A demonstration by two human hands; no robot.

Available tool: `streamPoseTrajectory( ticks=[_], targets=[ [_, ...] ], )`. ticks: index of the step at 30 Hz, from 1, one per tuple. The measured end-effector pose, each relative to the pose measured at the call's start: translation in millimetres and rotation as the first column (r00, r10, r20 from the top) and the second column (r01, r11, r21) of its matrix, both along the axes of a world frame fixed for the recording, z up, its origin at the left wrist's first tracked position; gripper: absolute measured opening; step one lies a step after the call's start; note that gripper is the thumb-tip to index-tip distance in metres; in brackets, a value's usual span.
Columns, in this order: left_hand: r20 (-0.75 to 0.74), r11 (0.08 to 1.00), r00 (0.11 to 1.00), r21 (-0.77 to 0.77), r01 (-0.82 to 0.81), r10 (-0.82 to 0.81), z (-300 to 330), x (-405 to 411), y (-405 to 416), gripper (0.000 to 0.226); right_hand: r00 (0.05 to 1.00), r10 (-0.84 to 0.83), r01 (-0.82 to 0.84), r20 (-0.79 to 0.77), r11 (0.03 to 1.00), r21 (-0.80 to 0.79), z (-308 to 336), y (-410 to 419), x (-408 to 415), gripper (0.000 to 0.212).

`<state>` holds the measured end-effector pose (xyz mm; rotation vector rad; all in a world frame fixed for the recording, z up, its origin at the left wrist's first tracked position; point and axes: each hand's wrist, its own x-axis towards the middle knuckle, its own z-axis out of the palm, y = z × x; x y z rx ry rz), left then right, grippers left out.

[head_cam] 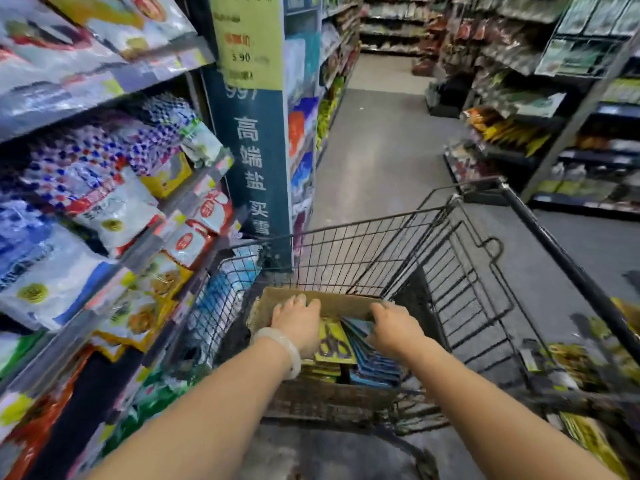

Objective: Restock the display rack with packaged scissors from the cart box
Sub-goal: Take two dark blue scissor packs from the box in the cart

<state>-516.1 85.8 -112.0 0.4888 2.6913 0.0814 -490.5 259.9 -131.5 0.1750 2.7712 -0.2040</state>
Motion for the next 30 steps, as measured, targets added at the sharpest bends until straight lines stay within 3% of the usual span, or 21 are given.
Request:
streamPoseTrajectory(
  ticks=[7,16,24,30],
  targets=[
    [0.12,0.999,0.992,-0.017,0.044,-0.042,-47.9,-84.5,13.3,0.06,0.97,-0.156,0.162,0.184,0.987,-0.018,-48.2,29.3,-53.2,0.048],
    [0.435,0.997,0.898,0.01,0.074,-0.071,-114.5,-110.4,58.5,0.063,0.898,-0.24,0.282,0.37,0.957,-0.065,-110.9,65.4,-87.3,0.054],
    [0.576,0.997,0.816,0.018,-0.077,0.053,-158.9,-125.1,88.0,0.055,0.828,-0.251,0.373,0.501,0.914,-0.16,-167.8,95.2,-115.4,0.048],
    [0.647,0.944,0.742,0.107,-0.312,0.172,-176.9,-133.2,113.1,0.046,0.74,-0.287,0.477,0.609,0.862,-0.173,-190.8,103.5,-126.5,0.063]
  ],
)
